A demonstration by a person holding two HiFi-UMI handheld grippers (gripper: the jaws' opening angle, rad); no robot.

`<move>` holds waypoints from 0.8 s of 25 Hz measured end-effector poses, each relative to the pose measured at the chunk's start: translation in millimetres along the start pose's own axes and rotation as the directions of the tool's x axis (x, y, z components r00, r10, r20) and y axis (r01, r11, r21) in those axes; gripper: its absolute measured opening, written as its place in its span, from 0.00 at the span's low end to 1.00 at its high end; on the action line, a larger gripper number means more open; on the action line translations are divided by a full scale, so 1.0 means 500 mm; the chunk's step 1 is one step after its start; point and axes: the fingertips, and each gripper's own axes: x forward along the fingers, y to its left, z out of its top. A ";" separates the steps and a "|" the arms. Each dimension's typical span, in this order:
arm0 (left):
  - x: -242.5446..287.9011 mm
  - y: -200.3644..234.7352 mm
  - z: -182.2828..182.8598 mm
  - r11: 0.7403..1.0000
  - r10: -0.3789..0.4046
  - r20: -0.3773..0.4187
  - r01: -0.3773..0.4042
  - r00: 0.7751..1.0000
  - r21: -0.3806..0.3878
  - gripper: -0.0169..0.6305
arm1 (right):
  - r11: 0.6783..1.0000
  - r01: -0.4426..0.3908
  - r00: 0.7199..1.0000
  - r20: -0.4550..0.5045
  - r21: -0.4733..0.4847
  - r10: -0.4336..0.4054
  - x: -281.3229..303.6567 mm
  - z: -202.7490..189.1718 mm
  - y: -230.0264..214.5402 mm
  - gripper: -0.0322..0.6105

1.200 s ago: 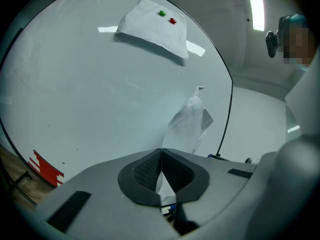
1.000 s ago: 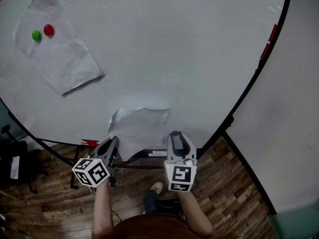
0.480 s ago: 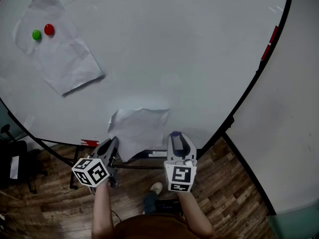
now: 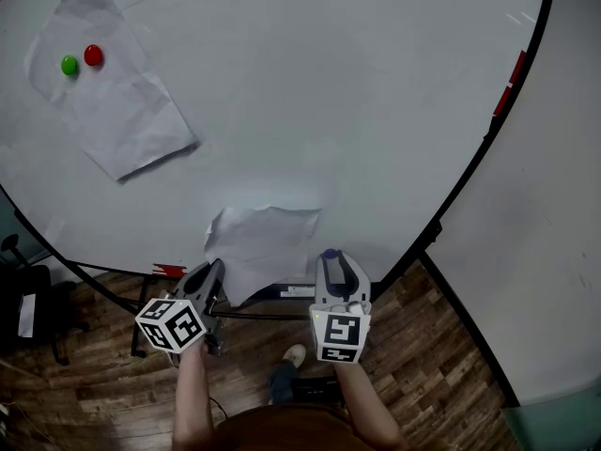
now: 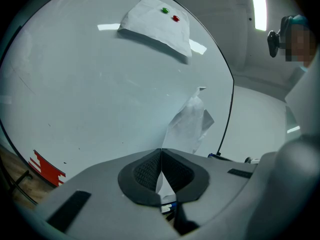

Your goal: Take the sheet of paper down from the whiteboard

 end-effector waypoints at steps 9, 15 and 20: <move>0.003 0.002 -0.001 1.000 -0.003 -0.006 0.003 1.000 -0.001 0.06 | 1.000 0.001 1.000 -0.009 -0.003 -0.001 0.002 -0.004 0.002 0.26; 0.004 0.004 -0.001 1.000 -0.004 -0.009 0.004 1.000 0.002 0.06 | 1.000 0.006 1.000 -0.012 -0.004 -0.006 0.003 -0.005 0.002 0.26; 0.008 0.003 -0.001 1.000 -0.007 -0.010 0.007 1.000 0.000 0.06 | 1.000 0.007 1.000 -0.013 -0.001 -0.007 0.005 -0.005 0.000 0.26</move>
